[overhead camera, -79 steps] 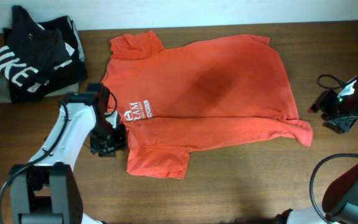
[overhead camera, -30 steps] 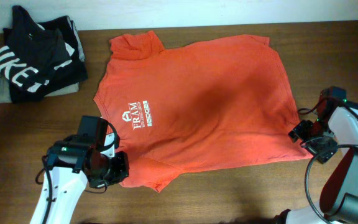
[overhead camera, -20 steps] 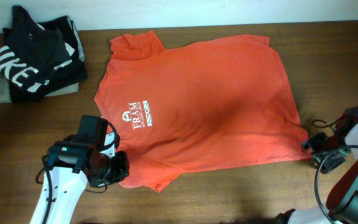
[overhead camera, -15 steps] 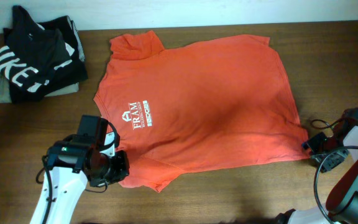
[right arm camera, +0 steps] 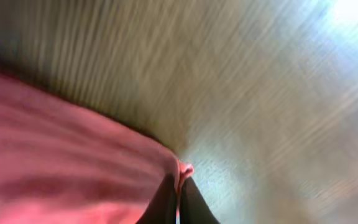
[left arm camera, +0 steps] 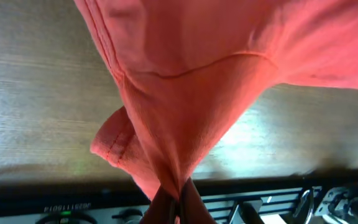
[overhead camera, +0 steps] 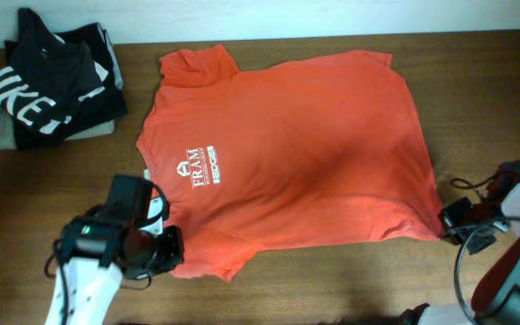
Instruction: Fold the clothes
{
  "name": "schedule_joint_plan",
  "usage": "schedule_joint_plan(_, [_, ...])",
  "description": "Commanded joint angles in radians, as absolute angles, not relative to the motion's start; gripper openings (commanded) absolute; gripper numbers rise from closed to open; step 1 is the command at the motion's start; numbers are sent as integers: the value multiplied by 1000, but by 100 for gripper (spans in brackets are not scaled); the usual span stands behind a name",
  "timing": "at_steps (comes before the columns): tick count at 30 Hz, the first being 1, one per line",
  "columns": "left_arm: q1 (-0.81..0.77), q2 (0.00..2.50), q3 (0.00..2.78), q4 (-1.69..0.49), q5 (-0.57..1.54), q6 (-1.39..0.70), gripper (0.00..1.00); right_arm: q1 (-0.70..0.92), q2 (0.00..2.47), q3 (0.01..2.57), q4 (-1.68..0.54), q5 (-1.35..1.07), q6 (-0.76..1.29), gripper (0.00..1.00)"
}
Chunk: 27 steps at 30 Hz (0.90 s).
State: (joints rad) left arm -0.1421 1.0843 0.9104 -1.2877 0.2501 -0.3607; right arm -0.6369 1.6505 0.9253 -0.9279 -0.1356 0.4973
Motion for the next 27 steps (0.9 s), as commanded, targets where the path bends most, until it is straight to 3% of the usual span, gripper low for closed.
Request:
schedule_joint_plan(1, [-141,938,926,-1267,239,-363,1,-647,1470,1008,-972,-223,458,4])
schedule_joint_plan(3, [-141,926,925,-1151,169,-363,1,-647,1326,1022,-944,-268,454,4])
schedule_joint_plan(10, [-141,1108,925,-910,33,-368,1,-630,1343,1022,-825,-303,491,4])
schedule_joint_plan(27, [-141,1533,925,-25,-192,-404,2,-359,1684,1022,-189,-217,646,4])
